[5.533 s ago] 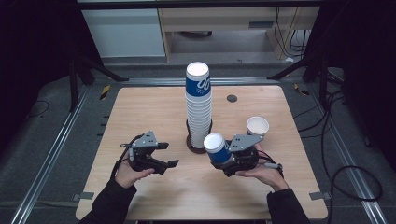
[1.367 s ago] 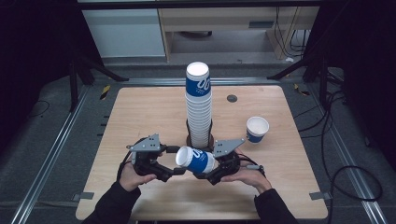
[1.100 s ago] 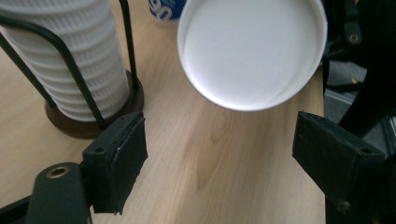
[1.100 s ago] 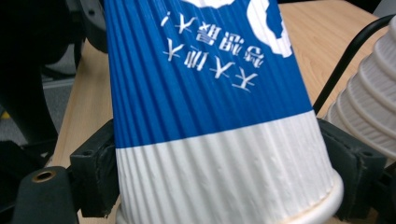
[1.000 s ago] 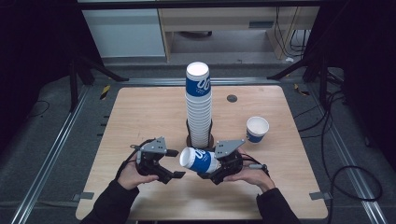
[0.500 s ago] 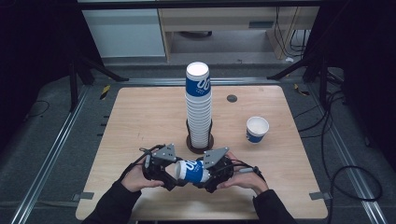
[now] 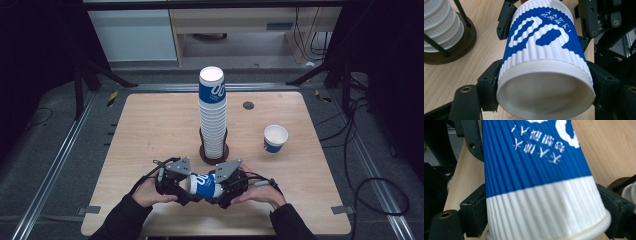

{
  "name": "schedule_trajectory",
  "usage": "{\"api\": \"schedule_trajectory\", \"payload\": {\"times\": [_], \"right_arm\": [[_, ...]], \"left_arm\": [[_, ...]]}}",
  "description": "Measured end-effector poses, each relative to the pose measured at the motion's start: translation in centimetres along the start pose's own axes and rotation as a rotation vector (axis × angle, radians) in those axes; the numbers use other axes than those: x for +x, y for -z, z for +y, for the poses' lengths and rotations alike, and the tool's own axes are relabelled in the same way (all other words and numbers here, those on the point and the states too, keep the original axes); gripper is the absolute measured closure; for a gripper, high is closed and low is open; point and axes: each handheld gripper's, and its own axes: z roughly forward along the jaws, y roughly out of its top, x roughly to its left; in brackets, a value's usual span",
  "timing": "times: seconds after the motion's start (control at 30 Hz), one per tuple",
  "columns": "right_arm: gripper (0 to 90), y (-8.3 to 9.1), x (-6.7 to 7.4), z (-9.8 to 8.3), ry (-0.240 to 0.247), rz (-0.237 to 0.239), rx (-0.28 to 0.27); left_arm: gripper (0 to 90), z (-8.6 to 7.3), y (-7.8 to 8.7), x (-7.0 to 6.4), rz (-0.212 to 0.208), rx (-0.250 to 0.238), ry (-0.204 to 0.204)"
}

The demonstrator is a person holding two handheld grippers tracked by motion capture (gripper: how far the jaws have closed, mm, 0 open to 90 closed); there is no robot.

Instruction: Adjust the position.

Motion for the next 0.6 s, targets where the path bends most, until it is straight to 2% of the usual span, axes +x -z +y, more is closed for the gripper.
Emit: {"api": "schedule_trajectory", "payload": {"times": [0.07,0.13,0.27,0.4,0.6], "right_arm": [[7.7,0.3,-0.2,0.0,-0.026,0.015,-0.021],[7.1,0.8,-0.3,0.1,-0.032,-0.001,-0.047],[6.0,2.2,-0.8,0.1,-0.063,-0.02,-0.099],[5.8,3.5,-1.5,-0.2,-0.108,-0.032,-0.159],[5.6,3.9,-1.8,-0.6,-0.151,-0.019,-0.202]], "left_arm": [[25.5,-0.1,0.2,0.1,0.009,-0.008,0.001],[25.5,-0.2,0.6,0.4,0.008,-0.032,0.014],[25.6,-0.5,1.7,0.9,0.012,-0.101,0.038],[25.6,-0.8,2.9,1.5,0.036,-0.175,0.063],[25.6,-0.8,4.0,1.6,0.018,-0.283,0.069]]}}
